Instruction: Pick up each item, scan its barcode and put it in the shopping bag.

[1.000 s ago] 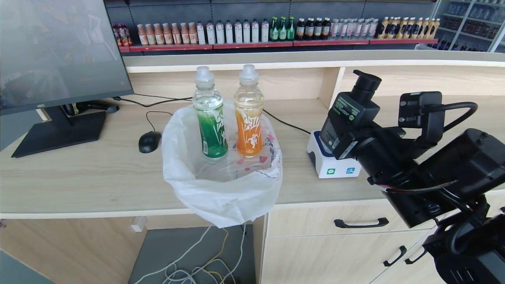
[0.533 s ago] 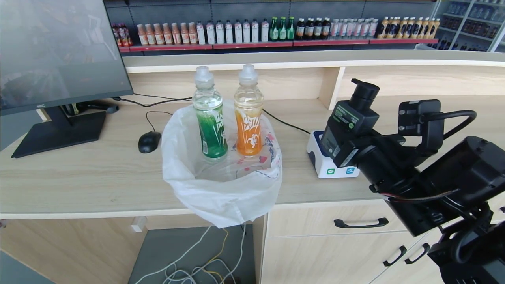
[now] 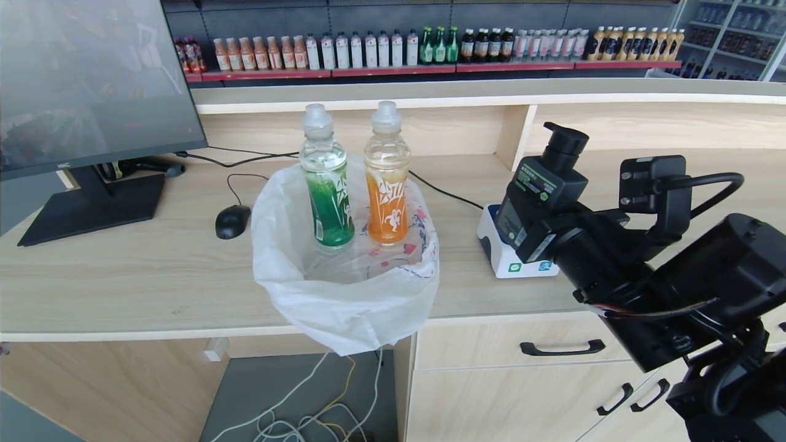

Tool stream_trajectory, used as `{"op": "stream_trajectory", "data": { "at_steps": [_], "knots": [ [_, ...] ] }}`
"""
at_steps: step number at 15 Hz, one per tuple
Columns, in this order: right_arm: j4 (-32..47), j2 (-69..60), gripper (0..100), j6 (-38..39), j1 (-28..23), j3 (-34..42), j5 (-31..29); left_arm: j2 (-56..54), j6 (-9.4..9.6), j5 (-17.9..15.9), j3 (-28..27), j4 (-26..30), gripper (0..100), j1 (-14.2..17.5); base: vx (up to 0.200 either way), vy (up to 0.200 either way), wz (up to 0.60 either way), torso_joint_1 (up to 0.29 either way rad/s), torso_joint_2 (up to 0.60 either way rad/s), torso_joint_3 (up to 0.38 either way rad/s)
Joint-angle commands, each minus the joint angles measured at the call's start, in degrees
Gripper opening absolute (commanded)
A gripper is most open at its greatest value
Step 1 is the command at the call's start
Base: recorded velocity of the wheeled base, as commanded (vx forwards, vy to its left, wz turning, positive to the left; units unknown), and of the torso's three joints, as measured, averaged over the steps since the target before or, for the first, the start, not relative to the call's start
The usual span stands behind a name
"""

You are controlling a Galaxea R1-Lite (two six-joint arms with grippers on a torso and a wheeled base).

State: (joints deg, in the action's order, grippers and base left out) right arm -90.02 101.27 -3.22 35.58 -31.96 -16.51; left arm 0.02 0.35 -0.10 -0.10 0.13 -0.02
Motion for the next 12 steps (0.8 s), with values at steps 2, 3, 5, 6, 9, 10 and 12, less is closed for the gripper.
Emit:
{"op": "stream_trajectory", "data": {
  "at_steps": [2, 3, 5, 6, 9, 10, 12],
  "knots": [
    [0.02, -0.02, 0, -0.03, 0.01, -0.03, -0.02, -0.02, 0.0, 0.01, 0.01, -0.05, 100, 0.02, 0.0, 0.2, 0.0, -0.002, 0.0, 0.005],
    [0.02, -0.11, 0, -0.03, 0.01, 0.06, -0.02, -0.02, 0.0, 0.01, 0.01, -0.05, 100, 0.02, 0.0, 0.2, 0.0, 0.012, 0.01, 0.002],
    [0.02, -0.19, 0, -0.03, 0.1, 0.24, -0.02, -0.02, 0.0, 0.01, 0.01, -0.13, 100, 0.02, 0.0, 0.1, 0.0, 0.001, 0.0, 0.006],
    [0.02, -0.11, 0, -0.03, 0.1, -0.03, -0.02, -0.02, 0.09, 0.01, 0.01, -0.13, 100, 0.02, 0.0, 0.0, 0.0, 0.0, 0.0, 0.0],
    [0.02, 1.21, 0, -0.03, 1.51, -1.52, 0.07, -0.02, 0.0, 0.01, 0.01, -0.13, 100, 0.02, 0.0, 0.0, 0.0, 0.0, 0.0, 0.0],
    [0.02, 2.71, 0, -0.12, 2.91, -3.46, 0.25, -0.02, 0.0, 0.01, 0.01, -0.13, 100, 0.02, 0.0, 0.0, 0.0, 0.0, 0.0, 0.0],
    [0.02, 5.96, 0, -0.03, 6.25, -6.71, 0.25, -0.02, 0.0, 0.01, 0.01, -0.13, 100, 0.02, 0.0, 0.0, 0.0, 0.0, 0.0, 0.0]
  ]
}}
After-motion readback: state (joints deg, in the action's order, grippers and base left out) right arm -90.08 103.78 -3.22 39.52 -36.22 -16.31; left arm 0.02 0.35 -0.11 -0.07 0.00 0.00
